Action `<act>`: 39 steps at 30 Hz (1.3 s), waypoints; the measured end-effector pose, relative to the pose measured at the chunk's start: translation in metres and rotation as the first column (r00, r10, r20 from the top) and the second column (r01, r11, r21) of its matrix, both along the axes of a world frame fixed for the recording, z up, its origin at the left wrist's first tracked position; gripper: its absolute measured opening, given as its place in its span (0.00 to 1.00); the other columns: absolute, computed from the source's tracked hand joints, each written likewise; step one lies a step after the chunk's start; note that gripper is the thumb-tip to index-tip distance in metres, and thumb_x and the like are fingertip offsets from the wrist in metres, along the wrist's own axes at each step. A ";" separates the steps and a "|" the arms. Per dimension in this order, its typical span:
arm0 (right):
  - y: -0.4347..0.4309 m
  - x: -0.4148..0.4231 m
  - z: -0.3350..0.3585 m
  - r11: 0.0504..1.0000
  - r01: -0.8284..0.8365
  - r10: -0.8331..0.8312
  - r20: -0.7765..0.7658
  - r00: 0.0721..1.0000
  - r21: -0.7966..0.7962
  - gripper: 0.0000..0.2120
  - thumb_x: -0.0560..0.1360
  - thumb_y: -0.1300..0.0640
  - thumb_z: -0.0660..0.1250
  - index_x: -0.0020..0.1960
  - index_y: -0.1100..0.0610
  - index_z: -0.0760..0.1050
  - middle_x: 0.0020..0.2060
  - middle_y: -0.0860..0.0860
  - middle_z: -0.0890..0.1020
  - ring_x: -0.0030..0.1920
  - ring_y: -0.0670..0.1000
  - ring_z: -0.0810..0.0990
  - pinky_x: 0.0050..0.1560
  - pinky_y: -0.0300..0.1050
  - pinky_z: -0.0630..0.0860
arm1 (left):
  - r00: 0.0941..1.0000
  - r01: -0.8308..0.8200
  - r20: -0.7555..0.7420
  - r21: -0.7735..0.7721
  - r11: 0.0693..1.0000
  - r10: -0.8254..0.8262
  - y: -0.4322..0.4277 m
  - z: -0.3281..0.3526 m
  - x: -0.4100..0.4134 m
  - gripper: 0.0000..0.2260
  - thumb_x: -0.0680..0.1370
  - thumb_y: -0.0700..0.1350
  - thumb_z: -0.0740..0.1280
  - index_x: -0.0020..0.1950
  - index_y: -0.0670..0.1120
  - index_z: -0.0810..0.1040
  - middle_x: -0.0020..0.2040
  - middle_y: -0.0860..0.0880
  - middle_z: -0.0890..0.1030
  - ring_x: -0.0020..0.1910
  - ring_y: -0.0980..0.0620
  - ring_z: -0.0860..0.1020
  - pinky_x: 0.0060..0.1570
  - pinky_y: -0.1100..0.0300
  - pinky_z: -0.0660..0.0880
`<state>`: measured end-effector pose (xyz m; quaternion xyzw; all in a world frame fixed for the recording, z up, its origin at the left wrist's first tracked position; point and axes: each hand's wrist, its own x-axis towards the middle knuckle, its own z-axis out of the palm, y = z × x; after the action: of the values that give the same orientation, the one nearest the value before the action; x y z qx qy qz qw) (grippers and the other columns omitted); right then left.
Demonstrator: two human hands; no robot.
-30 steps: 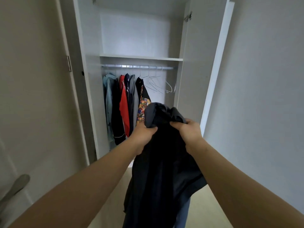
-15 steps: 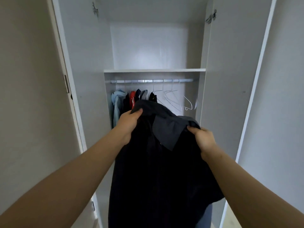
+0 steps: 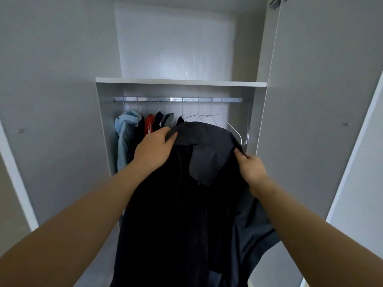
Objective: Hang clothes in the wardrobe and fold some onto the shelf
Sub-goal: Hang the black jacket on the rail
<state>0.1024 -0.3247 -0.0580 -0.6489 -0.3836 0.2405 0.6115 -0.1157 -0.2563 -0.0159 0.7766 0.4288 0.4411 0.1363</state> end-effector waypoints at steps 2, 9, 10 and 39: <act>0.033 0.009 -0.005 0.999 0.003 -0.001 0.037 0.999 -0.045 0.15 0.78 0.48 0.61 0.40 0.57 0.75 0.37 0.53 0.78 0.42 0.54 0.76 0.47 0.45 0.73 | 0.999 -0.023 -0.049 0.021 1.000 0.024 0.033 -0.001 0.007 0.14 0.80 0.55 0.56 0.40 0.51 0.74 0.35 0.52 0.77 0.35 0.53 0.75 0.35 0.58 0.69; 0.147 0.029 -0.018 0.994 -0.027 0.029 0.011 1.000 -0.109 0.16 0.77 0.50 0.63 0.36 0.58 0.76 0.36 0.55 0.79 0.39 0.54 0.77 0.45 0.45 0.75 | 0.911 0.225 0.403 -0.297 0.928 -0.092 0.140 0.001 0.045 0.14 0.79 0.49 0.62 0.48 0.39 0.80 0.49 0.40 0.82 0.50 0.41 0.79 0.57 0.47 0.74; 0.162 0.032 -0.019 0.993 -0.032 0.032 0.000 0.999 -0.109 0.15 0.77 0.50 0.63 0.37 0.59 0.77 0.38 0.58 0.80 0.40 0.55 0.78 0.47 0.47 0.76 | 0.897 0.241 0.434 -0.320 0.916 -0.084 0.153 0.000 0.050 0.12 0.79 0.49 0.62 0.47 0.42 0.81 0.48 0.42 0.83 0.49 0.43 0.80 0.55 0.49 0.75; 0.456 0.158 -0.047 0.867 -0.447 0.457 -0.009 0.890 -0.222 0.35 0.76 0.60 0.65 0.76 0.50 0.51 0.69 0.60 0.63 0.42 0.51 0.72 0.40 0.40 0.73 | 0.584 0.162 0.696 -0.605 0.780 0.418 0.363 -0.056 0.184 0.07 0.78 0.46 0.63 0.45 0.46 0.79 0.38 0.45 0.81 0.36 0.48 0.79 0.35 0.58 0.74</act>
<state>0.2600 0.1316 -0.1051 -0.6092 -0.5094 0.4031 0.4549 0.0686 0.1066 -0.0715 0.3686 0.4967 0.5872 0.5222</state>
